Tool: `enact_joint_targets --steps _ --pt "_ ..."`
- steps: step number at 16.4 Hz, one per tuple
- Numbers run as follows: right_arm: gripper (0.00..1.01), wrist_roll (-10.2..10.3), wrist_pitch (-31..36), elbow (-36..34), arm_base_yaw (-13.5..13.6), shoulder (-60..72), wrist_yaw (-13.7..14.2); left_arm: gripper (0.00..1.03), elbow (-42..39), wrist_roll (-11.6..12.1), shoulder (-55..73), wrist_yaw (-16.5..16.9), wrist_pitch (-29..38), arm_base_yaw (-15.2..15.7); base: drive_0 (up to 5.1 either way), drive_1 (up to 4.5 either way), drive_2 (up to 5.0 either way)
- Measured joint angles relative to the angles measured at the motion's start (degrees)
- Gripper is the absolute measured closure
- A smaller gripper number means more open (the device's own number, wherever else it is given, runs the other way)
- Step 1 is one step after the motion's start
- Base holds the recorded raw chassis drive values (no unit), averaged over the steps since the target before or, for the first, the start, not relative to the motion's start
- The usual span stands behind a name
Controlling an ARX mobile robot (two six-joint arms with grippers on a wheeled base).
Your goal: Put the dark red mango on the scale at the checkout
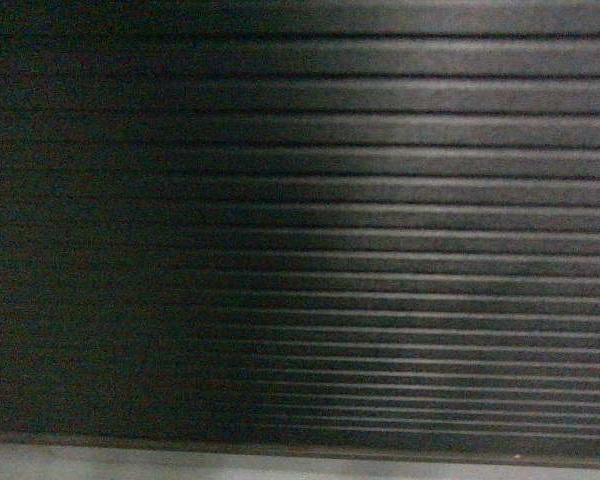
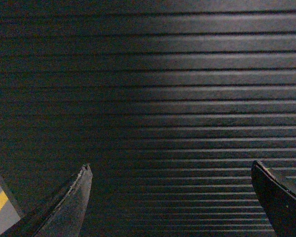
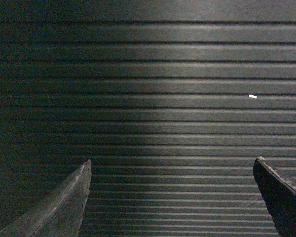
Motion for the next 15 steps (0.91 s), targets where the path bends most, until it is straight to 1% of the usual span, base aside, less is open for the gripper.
enact_joint_targets --steps 15 --pt "0.03 0.02 -0.11 0.00 0.00 0.00 0.00 0.05 0.00 0.00 0.00 0.00 -0.07 0.00 0.0 0.00 0.0"
